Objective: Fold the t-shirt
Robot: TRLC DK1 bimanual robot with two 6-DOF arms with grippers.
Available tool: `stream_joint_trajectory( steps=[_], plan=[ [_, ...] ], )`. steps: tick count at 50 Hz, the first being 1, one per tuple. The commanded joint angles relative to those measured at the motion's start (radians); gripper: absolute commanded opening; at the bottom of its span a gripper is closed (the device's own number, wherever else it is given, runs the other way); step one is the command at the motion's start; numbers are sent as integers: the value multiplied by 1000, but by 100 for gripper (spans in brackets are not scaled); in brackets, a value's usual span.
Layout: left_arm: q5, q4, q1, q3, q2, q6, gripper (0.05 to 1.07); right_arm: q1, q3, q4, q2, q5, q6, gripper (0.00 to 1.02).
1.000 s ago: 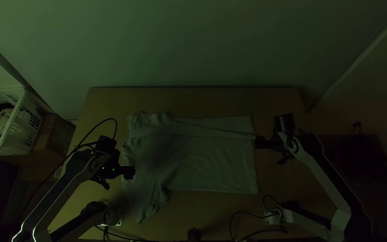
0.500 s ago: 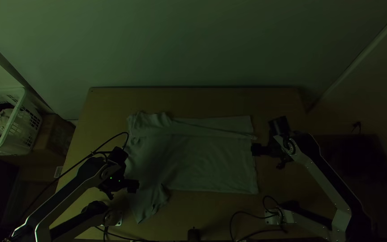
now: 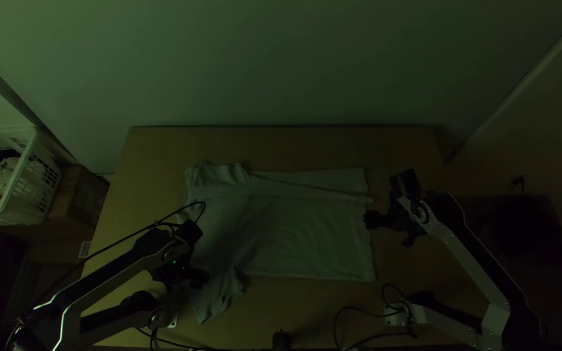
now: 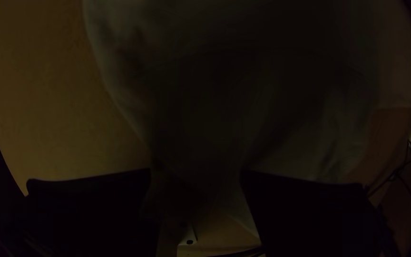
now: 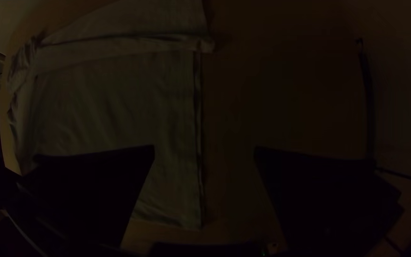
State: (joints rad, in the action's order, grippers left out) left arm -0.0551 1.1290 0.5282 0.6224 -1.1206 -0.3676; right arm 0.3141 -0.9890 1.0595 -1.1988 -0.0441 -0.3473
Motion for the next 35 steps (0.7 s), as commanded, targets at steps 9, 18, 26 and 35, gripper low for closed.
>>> stream_joint_trajectory(
  steps=[9, 18, 26, 35],
  plan=[
    [9, -52, 59, -39, -62, 21, 38, 8, 21, 30, -5, 15, -12, 95],
    [9, -90, 62, -41, -71, 50, 8, 19, 61, 91, -4, 41, 21, 95],
    [9, -106, -11, -21, -74, 68, 8, 91, 119, 128, -2, 53, 16, 95],
    [9, -81, -120, 45, -36, 116, 8, 161, 181, 154, -10, 82, 14, 92]
  ],
)
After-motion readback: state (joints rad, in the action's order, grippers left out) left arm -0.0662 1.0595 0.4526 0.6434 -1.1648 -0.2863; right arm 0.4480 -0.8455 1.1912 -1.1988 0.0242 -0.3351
